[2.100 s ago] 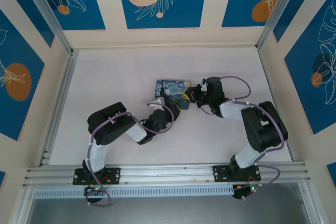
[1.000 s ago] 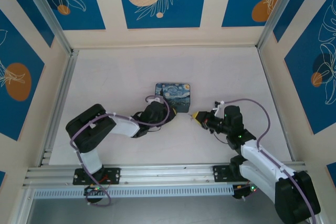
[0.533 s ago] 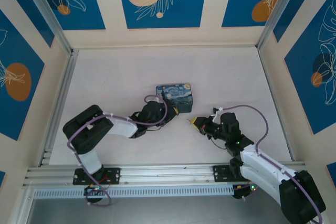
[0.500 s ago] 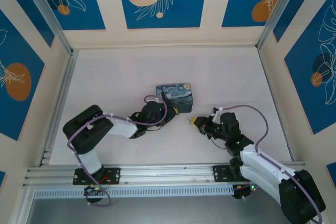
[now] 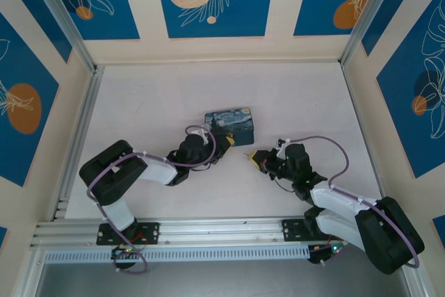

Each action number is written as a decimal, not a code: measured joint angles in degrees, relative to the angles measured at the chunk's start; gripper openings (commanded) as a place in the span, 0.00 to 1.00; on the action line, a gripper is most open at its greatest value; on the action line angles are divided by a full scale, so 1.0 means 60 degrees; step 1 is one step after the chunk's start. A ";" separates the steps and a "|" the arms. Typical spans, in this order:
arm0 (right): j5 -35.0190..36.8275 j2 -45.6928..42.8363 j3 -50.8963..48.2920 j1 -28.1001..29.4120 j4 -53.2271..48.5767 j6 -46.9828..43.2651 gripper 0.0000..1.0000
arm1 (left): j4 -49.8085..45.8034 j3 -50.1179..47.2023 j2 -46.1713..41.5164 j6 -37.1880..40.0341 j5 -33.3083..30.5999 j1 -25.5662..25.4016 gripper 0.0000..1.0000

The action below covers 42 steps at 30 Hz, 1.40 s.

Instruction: Unlock a padlock with a key

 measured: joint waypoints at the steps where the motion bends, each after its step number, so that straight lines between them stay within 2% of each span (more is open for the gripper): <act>1: 0.0055 0.0011 0.0047 0.0033 0.0040 0.0047 0.00 | 0.0066 -0.0033 -0.0069 -0.0058 0.0000 0.0007 0.00; 17: 0.0867 0.0055 0.0699 0.0415 0.0444 0.0612 0.00 | 0.0503 -0.0328 -0.0637 -0.0933 0.0004 0.0095 0.00; 29: 0.0925 0.1213 0.1107 0.0692 0.0925 0.0685 0.00 | 0.0820 -0.0659 -0.0652 -0.1785 -0.0120 0.0138 0.00; 42: 0.1027 0.1840 0.1359 0.0914 0.1286 0.0685 0.00 | 0.0823 -0.0703 -0.0681 -0.2025 -0.0157 0.0138 0.00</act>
